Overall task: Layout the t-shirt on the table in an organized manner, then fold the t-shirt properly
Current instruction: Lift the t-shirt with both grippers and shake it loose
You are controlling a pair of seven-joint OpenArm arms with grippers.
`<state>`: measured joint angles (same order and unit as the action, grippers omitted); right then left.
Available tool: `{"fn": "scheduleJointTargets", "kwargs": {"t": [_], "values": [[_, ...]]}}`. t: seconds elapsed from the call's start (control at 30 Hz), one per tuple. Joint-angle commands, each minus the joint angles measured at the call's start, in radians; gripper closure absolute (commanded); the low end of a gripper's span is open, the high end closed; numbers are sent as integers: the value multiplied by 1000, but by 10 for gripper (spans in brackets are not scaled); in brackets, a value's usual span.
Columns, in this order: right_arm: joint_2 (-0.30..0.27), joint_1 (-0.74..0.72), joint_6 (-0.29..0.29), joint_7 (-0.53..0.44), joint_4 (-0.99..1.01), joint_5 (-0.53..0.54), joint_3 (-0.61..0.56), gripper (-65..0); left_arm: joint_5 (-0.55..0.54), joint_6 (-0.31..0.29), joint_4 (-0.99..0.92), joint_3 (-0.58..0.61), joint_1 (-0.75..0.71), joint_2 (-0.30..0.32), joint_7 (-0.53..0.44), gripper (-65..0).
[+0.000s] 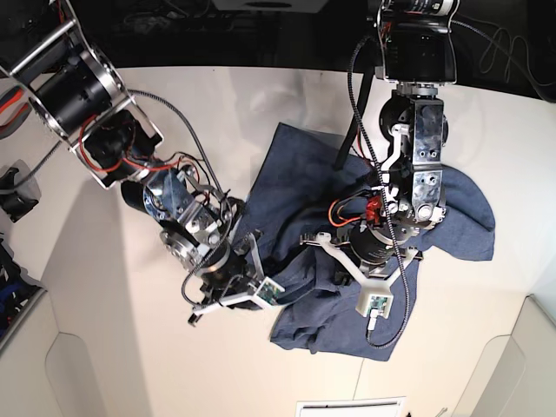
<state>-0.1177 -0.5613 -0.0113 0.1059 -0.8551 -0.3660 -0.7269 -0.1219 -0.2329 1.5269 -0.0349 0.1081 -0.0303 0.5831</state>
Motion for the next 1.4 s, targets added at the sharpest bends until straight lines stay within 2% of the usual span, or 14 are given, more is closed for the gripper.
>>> {"fn": "scheduleJointTargets", "kwargs": {"t": [0.0, 0.13, 0.23, 0.37, 0.47, 0.67, 0.77, 0.87, 0.97, 1.07, 1.13, 1.23, 1.37], "values": [[-15, 5, -11, -11, -64, -21, 5, 0, -8, -2, 18, 1, 21, 3, -18, 0], [-100, 122, -10, 38, -284, -50, 5, 0, -8, 1, 18, 1, 22, 19, -18, 0], [-170, 191, 2, 117, -460, -50, 5, 0, -8, 2, 19, 1, 22, 29, -18, 0], [-253, 278, 90, 208, -691, -40, 5, 0, -8, 5, 57, -9, 19, 36, -14, 0], [-273, 344, 166, 285, -829, 21, 5, 0, -8, 5, 113, -38, 19, 36, -6, 0], [-257, 470, 364, 306, -957, 231, 5, 0, -9, 5, 206, -113, 19, 37, -4, 0], [-225, 493, 448, 302, -964, 327, 4, 0, -34, 5, 219, -135, 26, 63, -19, 0], [-173, 492, 473, 293, -965, 421, 1, 0, -56, 4, 219, -137, 41, 84, -34, 0], [-98, 489, 501, 275, -965, 478, 1, 0, -97, 2, 216, -128, 72, 82, -42, 0], [-25, 488, 523, 276, -965, 509, 1, 0, -107, -19, 192, -93, 119, 80, -50, 0], [3, 488, 524, 277, -965, 507, 1, 0, -107, -26, 150, -52, 155, 80, -60, 0], [4, 488, 524, 292, -965, 482, 1, 0, -107, -26, 47, 21, 216, 71, -92, 0], [-29, 502, 523, 299, -965, 433, 2, 0, -106, -26, -99, 93, 304, 37, -109, 0]]}}
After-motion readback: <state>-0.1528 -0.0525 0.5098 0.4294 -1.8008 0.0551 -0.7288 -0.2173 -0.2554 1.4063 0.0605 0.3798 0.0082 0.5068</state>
